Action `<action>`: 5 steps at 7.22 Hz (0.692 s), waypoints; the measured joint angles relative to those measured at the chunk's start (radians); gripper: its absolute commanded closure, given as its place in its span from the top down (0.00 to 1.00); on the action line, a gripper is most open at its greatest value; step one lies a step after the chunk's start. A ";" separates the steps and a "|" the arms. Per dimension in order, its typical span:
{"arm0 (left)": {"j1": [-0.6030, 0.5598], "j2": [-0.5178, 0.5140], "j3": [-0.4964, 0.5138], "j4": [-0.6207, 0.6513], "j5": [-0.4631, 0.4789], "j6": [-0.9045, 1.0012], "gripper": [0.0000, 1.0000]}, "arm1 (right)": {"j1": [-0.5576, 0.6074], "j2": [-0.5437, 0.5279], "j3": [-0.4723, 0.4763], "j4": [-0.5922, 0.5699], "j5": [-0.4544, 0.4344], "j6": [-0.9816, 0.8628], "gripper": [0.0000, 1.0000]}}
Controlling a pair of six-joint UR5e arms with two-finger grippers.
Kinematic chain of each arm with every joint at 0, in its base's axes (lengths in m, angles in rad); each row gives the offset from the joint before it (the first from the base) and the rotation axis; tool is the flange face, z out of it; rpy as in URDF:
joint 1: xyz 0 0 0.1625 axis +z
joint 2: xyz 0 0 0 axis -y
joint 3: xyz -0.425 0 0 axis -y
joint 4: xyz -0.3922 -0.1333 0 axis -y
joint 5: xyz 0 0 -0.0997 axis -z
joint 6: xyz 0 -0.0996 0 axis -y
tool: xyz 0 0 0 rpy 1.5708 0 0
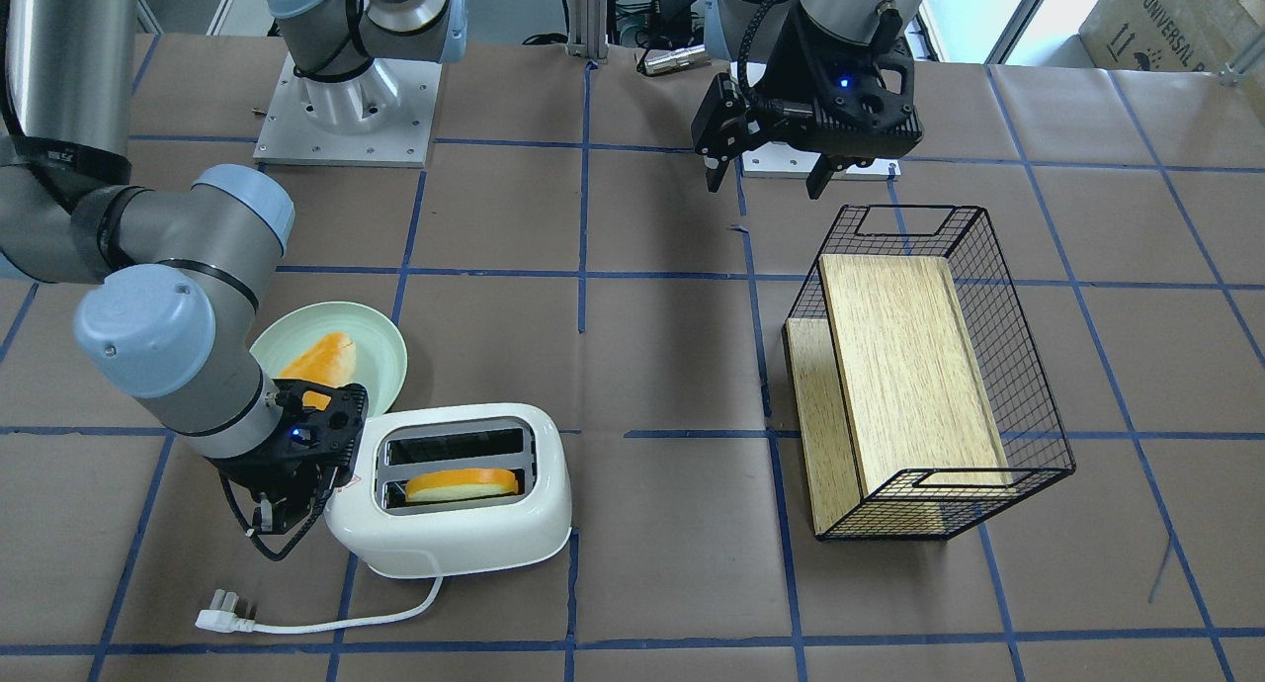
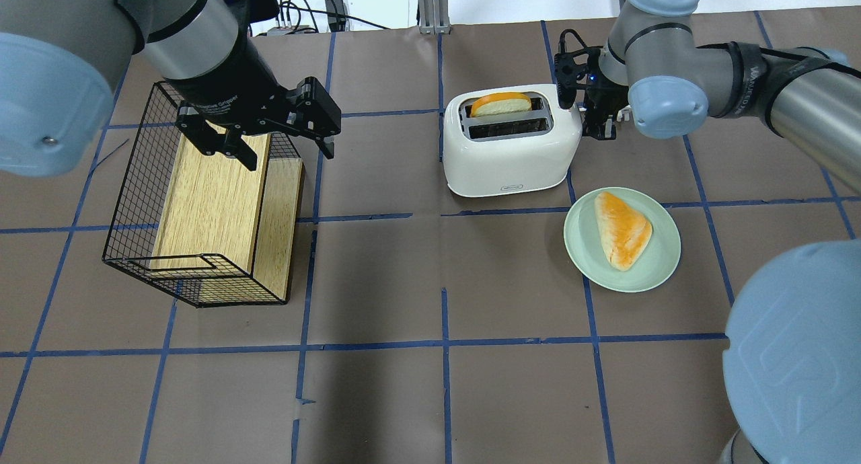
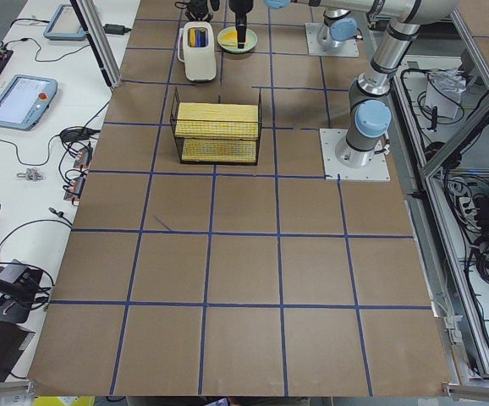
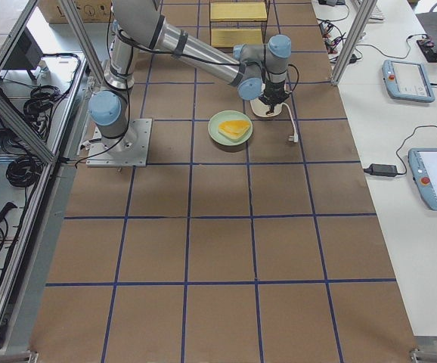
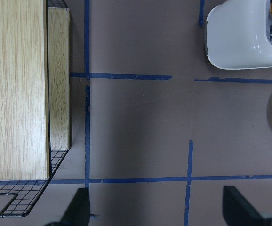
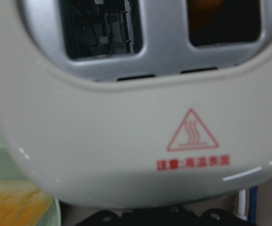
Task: Press toaster with right arm
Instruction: 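Lift the right gripper off the lever and move it back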
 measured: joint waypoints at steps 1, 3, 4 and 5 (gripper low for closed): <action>0.000 0.000 0.000 0.000 0.000 0.000 1.00 | 0.001 -0.014 -0.013 0.007 -0.003 0.023 1.00; 0.000 0.001 0.000 0.000 0.000 0.000 1.00 | 0.003 -0.090 -0.026 0.083 -0.005 0.135 1.00; 0.000 0.001 0.000 0.000 0.000 0.000 1.00 | 0.004 -0.147 -0.023 0.146 -0.005 0.228 1.00; 0.000 0.001 0.000 0.000 0.000 0.000 1.00 | 0.005 -0.212 -0.011 0.201 -0.005 0.375 1.00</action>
